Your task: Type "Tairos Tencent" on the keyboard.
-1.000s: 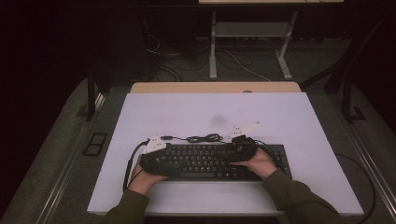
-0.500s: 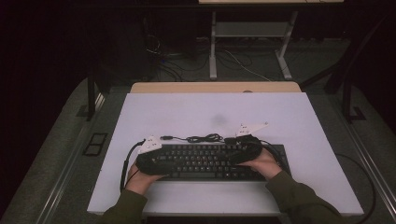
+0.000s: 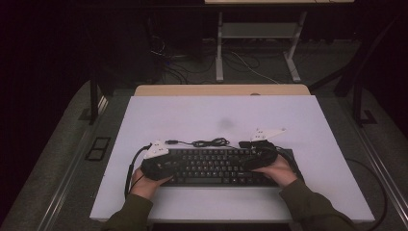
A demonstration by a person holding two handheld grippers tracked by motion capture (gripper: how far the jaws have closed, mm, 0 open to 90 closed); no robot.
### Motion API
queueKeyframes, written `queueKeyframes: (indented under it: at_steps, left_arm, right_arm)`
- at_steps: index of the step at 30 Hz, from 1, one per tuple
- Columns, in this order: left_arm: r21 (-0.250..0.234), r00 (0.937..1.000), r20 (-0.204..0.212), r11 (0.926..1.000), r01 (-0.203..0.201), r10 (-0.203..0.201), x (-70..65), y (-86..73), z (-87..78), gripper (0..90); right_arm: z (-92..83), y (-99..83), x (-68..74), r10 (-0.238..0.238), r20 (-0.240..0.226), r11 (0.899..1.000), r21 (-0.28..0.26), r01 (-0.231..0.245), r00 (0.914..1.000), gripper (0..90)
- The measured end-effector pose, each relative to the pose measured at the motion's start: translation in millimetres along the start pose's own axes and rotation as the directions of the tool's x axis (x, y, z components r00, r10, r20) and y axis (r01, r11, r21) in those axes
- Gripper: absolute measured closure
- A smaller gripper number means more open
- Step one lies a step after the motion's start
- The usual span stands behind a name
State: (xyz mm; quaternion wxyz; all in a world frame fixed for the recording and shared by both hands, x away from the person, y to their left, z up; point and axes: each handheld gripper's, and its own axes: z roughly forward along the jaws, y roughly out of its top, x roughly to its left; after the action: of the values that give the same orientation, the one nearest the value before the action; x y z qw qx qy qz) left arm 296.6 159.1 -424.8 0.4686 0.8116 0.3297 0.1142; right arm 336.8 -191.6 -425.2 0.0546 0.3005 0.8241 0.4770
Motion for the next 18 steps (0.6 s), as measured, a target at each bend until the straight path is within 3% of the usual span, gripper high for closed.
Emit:
queueKeyframes:
  at_steps: [7, 14, 18]
  left_arm:
    - [0.053, 0.9998, 0.018, 0.9986, -0.007, 0.006, 5.9, -1.8, 4.5, 88.4]
    - [0.109, 0.9993, 0.032, 0.9937, -0.024, 0.021, 6.8, -4.8, 8.8, 89.0]
    - [0.115, 0.9993, 0.035, 0.9932, -0.018, 0.014, 7.0, -5.2, 8.6, 88.9]
  right_arm:
    - [-4.3, -2.6, -1.7, 0.015, 0.01, 1.0, -0.008, -0.015, 0.9998, 19.8]
    - [-5.9, -4.1, -2.4, 0.014, 0.014, 1.0, -0.009, -0.014, 0.9998, 19.8]
    - [-6.1, -4.1, -2.2, 0.014, 0.013, 1.0, -0.01, -0.014, 0.9998, 19.8]
